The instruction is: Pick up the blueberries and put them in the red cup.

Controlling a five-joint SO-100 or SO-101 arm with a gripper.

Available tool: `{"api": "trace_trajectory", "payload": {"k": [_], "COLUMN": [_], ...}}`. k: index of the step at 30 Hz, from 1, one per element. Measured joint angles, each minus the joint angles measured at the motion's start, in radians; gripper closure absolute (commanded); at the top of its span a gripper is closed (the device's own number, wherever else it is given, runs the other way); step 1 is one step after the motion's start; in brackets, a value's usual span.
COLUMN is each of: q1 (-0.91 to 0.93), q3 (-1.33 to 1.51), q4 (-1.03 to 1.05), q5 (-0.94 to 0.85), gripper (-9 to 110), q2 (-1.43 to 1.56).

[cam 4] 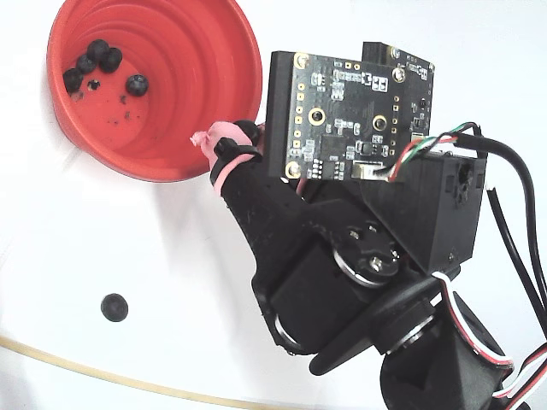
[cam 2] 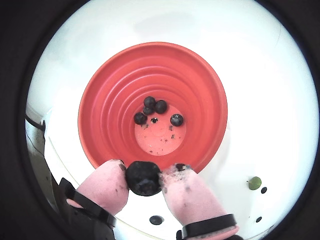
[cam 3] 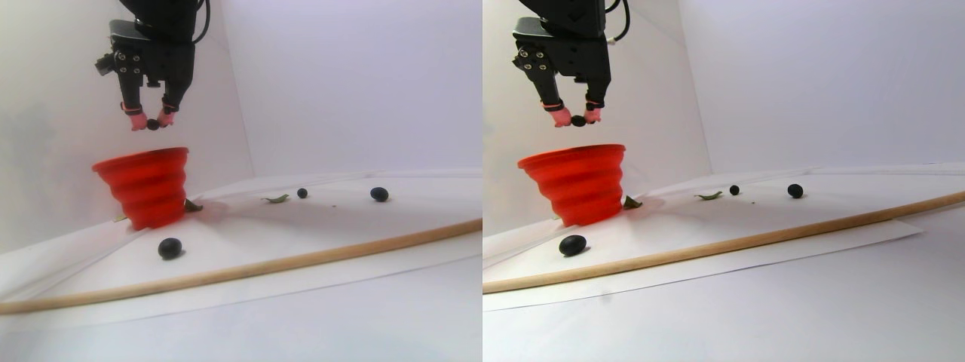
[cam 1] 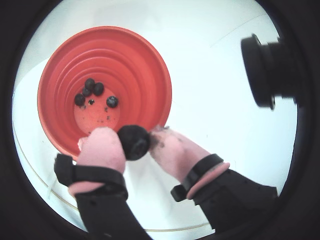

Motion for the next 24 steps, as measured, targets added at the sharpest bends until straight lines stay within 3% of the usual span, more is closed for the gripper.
{"api": "trace_trajectory", "payload": {"k": [24], "q1": [0.006], "q3": [-0.037], "q4": [-0.097], "q5": [0.009], "gripper": [84], "q2": [-0.078]}}
